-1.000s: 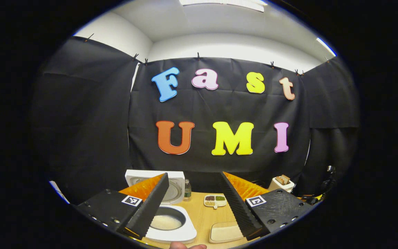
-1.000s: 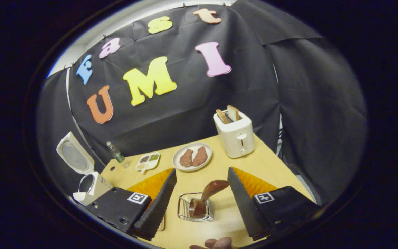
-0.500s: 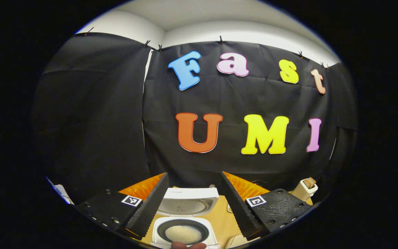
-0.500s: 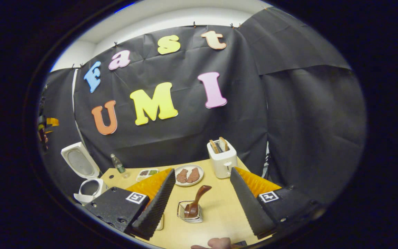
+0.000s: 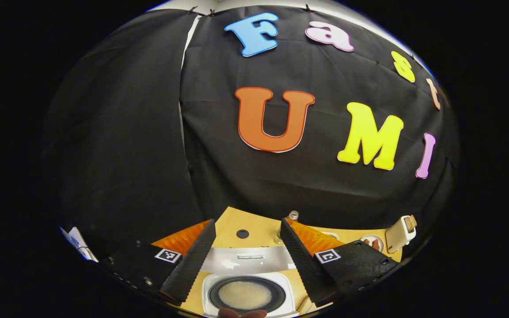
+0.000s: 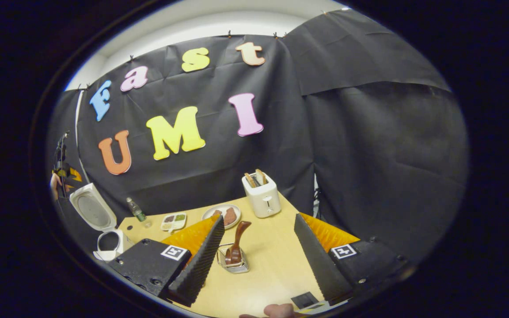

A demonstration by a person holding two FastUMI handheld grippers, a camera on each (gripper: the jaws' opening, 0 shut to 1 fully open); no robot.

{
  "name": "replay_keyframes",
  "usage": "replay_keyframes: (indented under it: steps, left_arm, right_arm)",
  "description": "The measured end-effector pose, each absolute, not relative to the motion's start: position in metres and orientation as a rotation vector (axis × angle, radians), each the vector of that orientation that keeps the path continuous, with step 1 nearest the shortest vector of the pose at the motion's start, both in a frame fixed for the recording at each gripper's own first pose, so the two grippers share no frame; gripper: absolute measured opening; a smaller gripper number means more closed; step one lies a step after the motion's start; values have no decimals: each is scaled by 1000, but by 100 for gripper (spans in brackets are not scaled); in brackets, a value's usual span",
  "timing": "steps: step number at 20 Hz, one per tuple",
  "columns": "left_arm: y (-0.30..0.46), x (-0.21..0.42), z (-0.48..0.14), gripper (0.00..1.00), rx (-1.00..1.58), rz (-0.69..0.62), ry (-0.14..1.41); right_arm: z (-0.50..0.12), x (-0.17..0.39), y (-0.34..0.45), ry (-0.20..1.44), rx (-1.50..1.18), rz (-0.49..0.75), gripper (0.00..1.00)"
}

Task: Close the left gripper, press the button to open the rice cooker; take a wooden spoon from the chopstick holder with the right hand, scoop a spoonful of rice and pour it into the rice cooker, then put the wooden spoon back into the chopstick holder.

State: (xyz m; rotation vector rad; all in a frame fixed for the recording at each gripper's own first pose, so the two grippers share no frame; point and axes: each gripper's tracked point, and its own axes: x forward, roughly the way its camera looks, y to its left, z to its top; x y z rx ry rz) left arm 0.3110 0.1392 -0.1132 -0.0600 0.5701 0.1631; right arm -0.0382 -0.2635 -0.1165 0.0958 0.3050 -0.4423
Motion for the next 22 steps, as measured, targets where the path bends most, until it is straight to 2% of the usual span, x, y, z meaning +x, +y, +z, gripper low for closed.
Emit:
replay_keyframes:
  steps: [2,3,4,10,13,14,15,22]
  left_arm:
    - [139,312,-125,94,-70,153,609]
    - [137,310,-131,94,-80,147,632]
    - [137,308,-136,94,-87,145,656]
    - [135,281,-139,97,-61,134,695]
    - [123,254,-141,96,-109,113,708]
    - [120,243,-144,97,-125,110,718]
    - [116,232,-149,96,-136,106,734]
    - [94,150,-201,97,-182,103,838]
  right_arm:
    - [-117,-43,-259,307,82,-453,100]
    - [-116,-44,-256,306,79,-454,96]
    - [-114,-44,-252,304,78,-449,100]
    - [-111,-37,-234,296,79,-404,100]
    - [-117,-33,-228,304,63,-374,100]
    - [-120,-32,-225,315,62,-358,96]
    - [-122,-29,-222,323,63,-342,100]
    - [-130,-14,-198,363,36,-219,100]
